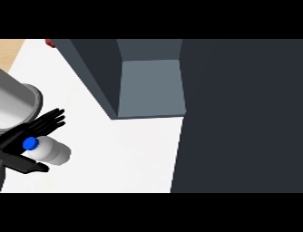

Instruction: Pick up the bottled water, place it into the cabinet and close the cabinet

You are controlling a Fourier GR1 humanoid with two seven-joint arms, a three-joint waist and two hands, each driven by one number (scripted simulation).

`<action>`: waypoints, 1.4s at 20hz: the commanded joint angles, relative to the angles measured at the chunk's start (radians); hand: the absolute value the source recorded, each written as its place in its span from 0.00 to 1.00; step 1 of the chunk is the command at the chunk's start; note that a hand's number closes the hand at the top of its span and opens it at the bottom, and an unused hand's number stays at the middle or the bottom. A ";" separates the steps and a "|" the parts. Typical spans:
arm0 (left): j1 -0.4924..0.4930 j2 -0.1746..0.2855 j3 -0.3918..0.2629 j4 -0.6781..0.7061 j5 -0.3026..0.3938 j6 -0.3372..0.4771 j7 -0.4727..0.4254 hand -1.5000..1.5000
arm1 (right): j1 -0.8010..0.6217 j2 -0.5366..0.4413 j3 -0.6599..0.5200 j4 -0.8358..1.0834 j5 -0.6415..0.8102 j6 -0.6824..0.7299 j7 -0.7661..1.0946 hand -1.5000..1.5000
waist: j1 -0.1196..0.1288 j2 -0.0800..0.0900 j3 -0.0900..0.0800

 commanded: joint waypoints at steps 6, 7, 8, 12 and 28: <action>-0.076 -0.023 -0.089 0.174 -0.060 -0.023 -0.277 0.00 | 0.005 -0.025 -0.009 -0.087 0.007 -0.008 0.048 0.00 | -0.011 0.003 0.000; -0.056 -0.025 -0.089 0.178 -0.055 -0.011 -0.322 0.00 | 0.007 -0.017 -0.002 -0.049 0.031 -0.017 0.026 0.00 | 0.002 0.001 0.001; -0.058 -0.028 -0.102 0.192 -0.065 0.005 -0.339 0.00 | 0.006 -0.022 -0.017 -0.071 0.019 -0.017 0.029 0.00 | -0.001 0.002 0.001; -0.066 -0.051 -0.132 0.247 -0.062 0.038 -0.393 0.00 | -0.014 -0.035 -0.027 -0.094 -0.007 -0.014 0.057 0.00 | -0.009 0.005 -0.002; -0.051 -0.044 -0.367 0.112 -0.146 0.199 -0.709 1.00 | 0.019 -0.053 -0.038 -0.073 -0.022 -0.024 0.023 0.00 | 0.017 -0.007 0.003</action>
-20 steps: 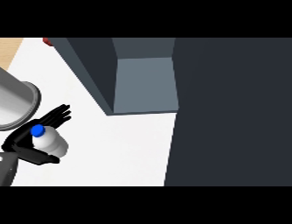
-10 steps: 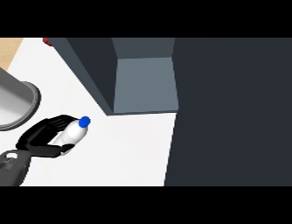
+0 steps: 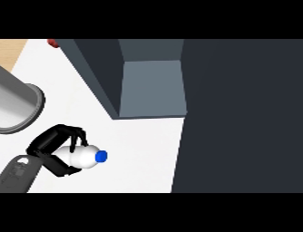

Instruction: Pick up the bottled water, place it into the cabinet and close the cabinet

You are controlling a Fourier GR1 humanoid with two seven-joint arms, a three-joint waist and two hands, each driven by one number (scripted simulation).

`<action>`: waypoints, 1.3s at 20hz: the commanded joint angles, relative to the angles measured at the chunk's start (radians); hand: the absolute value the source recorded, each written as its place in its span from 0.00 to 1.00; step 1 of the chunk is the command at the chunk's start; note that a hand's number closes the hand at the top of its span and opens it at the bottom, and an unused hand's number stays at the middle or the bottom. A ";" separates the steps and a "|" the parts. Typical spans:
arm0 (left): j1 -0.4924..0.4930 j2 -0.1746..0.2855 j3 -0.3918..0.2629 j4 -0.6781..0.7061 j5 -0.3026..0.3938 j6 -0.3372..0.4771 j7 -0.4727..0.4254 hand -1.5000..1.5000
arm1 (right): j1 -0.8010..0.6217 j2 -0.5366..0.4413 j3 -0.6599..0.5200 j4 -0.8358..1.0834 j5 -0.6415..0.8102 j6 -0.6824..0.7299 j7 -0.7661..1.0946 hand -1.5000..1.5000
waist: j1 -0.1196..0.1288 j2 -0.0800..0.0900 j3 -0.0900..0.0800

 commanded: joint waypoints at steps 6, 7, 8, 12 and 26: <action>0.040 -0.268 0.197 0.005 0.110 0.560 -0.018 1.00 | 0.007 -0.006 -0.008 -0.017 0.023 -0.017 0.012 0.00 | 0.038 -0.007 0.004; 0.057 -0.317 0.189 -0.024 0.102 0.625 -0.028 1.00 | 0.008 -0.009 -0.026 -0.044 0.006 -0.015 0.011 0.00 | 0.039 -0.010 0.006; 0.047 -0.335 0.208 -0.055 0.130 0.632 -0.032 1.00 | 0.062 -0.021 0.011 -0.079 0.011 -0.012 0.019 0.00 | 0.028 -0.014 0.006; 0.096 -0.363 0.058 -0.121 0.258 0.680 -0.028 1.00 | 0.071 -0.018 0.066 -0.099 0.077 -0.027 0.030 0.00 | 0.025 -0.011 0.005; 0.029 -0.365 -0.196 -0.482 0.457 0.901 0.330 1.00 | 0.073 -0.027 0.064 -0.148 0.078 -0.054 0.076 0.00 | 0.032 -0.006 0.006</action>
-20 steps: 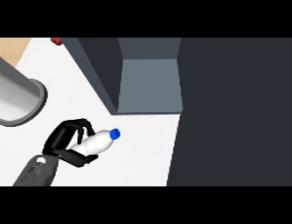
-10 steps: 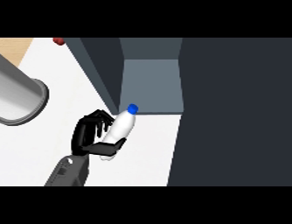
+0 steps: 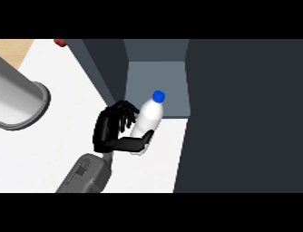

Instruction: Pick up the bottled water, place it into the cabinet and close the cabinet

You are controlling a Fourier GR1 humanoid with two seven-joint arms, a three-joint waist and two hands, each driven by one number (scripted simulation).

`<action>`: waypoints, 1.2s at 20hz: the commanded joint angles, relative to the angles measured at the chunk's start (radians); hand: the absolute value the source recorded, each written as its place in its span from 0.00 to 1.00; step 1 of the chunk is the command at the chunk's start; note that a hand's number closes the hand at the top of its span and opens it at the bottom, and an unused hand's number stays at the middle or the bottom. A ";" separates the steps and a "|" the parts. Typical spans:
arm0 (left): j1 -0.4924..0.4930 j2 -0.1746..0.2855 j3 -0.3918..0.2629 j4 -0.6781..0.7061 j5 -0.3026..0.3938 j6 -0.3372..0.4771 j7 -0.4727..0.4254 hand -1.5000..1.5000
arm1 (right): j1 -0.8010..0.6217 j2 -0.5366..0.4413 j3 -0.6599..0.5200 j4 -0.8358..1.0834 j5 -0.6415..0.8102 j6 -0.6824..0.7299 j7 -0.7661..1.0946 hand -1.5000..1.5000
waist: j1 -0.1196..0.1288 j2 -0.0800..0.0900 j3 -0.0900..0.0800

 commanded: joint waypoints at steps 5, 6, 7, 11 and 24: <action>-0.162 -0.002 -0.123 -0.035 0.084 0.197 0.129 1.00 | 0.023 0.010 0.041 -0.085 0.104 -0.021 0.028 0.00 | -0.003 0.002 0.000; -0.165 -0.002 -0.076 -0.043 0.042 0.197 0.166 1.00 | 0.074 -0.013 0.071 -0.107 0.116 -0.012 0.011 0.00 | -0.002 0.000 0.000; -0.205 -0.002 -0.152 -0.053 0.070 0.266 0.191 1.00 | 0.052 -0.014 0.018 -0.087 0.046 0.000 -0.014 0.00 | -0.005 0.001 0.000; -0.306 -0.002 -0.091 0.074 0.076 0.258 0.196 1.00 | 0.066 -0.026 -0.018 -0.108 0.024 -0.001 -0.001 0.00 | -0.006 0.003 0.000; -0.495 -0.002 -0.111 0.369 0.322 0.399 0.131 1.00 | 0.182 -0.077 -0.039 -0.189 -0.050 0.057 -0.045 0.00 | -0.038 0.009 -0.001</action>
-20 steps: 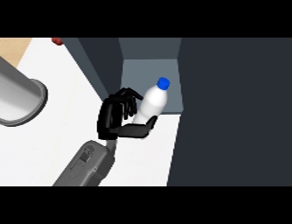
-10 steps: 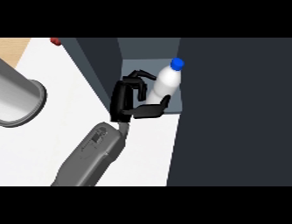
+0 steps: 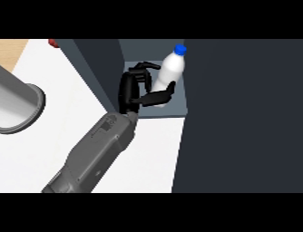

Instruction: Pick up the bottled water, place it into the cabinet and close the cabinet

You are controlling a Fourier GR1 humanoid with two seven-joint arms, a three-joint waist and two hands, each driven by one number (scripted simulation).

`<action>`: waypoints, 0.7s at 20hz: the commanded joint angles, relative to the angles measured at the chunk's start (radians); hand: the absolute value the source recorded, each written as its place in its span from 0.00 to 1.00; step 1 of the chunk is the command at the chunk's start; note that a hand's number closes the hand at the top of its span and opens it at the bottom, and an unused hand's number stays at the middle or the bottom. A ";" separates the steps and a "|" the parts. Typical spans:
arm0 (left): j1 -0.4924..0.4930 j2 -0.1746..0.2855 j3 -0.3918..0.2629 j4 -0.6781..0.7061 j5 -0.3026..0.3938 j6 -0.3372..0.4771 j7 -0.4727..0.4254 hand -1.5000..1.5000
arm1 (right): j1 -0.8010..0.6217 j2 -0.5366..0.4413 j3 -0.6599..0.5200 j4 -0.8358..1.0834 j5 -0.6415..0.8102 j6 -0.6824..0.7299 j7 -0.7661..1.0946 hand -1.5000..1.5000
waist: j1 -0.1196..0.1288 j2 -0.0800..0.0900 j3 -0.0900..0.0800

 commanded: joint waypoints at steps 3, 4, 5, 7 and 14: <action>-0.136 0.000 0.037 0.184 0.016 0.046 -0.006 1.00 | 0.019 0.014 -0.024 -0.041 -0.041 0.010 -0.002 0.00 | 0.004 0.001 0.000; -0.144 0.000 0.056 0.205 0.016 0.038 -0.023 1.00 | 0.052 -0.036 -0.088 -0.141 -0.113 0.038 0.052 0.00 | -0.002 0.002 0.001; -0.133 0.000 0.027 0.233 0.030 0.050 -0.049 1.00 | -0.023 -0.007 -0.090 -0.108 -0.110 0.026 0.075 0.00 | -0.002 0.005 0.000; -0.164 0.000 0.059 0.314 0.049 0.043 -0.099 1.00 | 0.043 0.003 -0.004 -0.070 -0.038 0.033 0.009 0.00 | -0.016 0.006 0.000; -0.239 0.000 0.122 0.485 0.038 0.062 -0.192 1.00 | 0.089 -0.022 -0.051 -0.082 -0.091 0.071 -0.039 0.00 | -0.030 0.012 0.000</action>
